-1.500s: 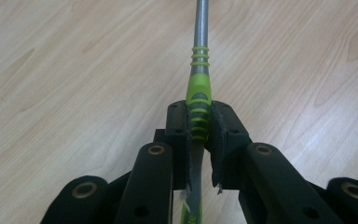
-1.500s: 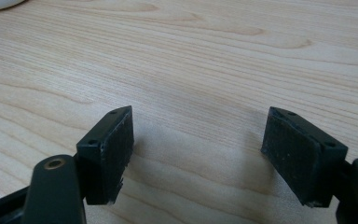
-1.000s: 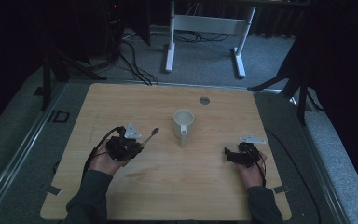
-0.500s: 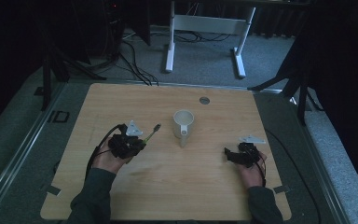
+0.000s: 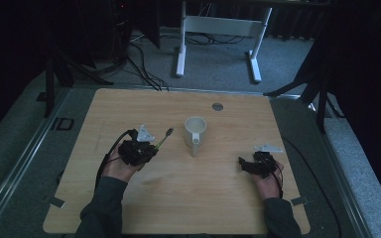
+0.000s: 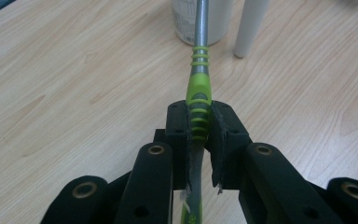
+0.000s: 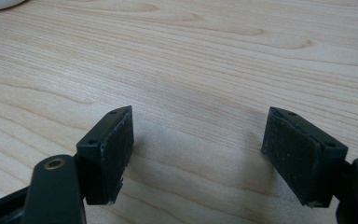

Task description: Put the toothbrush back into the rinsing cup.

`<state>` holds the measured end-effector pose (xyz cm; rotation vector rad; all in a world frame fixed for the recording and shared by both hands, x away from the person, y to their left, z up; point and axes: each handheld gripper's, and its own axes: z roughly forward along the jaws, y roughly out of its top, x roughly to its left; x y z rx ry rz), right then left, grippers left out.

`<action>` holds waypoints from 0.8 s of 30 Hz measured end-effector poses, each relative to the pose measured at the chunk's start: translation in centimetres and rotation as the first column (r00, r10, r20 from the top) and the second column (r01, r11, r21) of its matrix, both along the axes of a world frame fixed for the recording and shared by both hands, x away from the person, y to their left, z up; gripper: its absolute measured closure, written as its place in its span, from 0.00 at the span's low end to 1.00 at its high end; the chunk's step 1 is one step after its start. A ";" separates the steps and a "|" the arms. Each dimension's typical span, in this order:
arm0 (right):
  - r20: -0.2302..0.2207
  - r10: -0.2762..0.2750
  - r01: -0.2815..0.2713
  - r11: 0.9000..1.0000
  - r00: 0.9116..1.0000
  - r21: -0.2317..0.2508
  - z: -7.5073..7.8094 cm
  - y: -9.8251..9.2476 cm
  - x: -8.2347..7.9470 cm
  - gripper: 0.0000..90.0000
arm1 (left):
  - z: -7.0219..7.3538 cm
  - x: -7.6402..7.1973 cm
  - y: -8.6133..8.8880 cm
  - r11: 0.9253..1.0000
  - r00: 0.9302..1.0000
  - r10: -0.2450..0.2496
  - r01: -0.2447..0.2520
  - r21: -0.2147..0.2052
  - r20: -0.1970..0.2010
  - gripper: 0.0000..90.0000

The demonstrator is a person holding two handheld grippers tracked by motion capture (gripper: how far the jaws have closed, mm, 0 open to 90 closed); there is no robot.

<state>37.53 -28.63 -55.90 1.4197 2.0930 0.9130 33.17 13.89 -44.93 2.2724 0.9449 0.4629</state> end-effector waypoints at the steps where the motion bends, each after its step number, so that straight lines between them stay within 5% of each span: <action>1: 0.000 0.000 0.000 1.000 1.000 -0.001 0.0 0.0 0.0 0.27 | 0.0 0.0 0.0 1.000 1.000 0.002 -0.002 -0.006 0.003 0.88; 24: 0.000 0.000 0.000 1.000 1.000 0.001 0.0 0.0 0.0 0.27 | 0.8 0.5 -1.2 0.998 0.999 0.036 -0.034 -0.059 0.038 0.88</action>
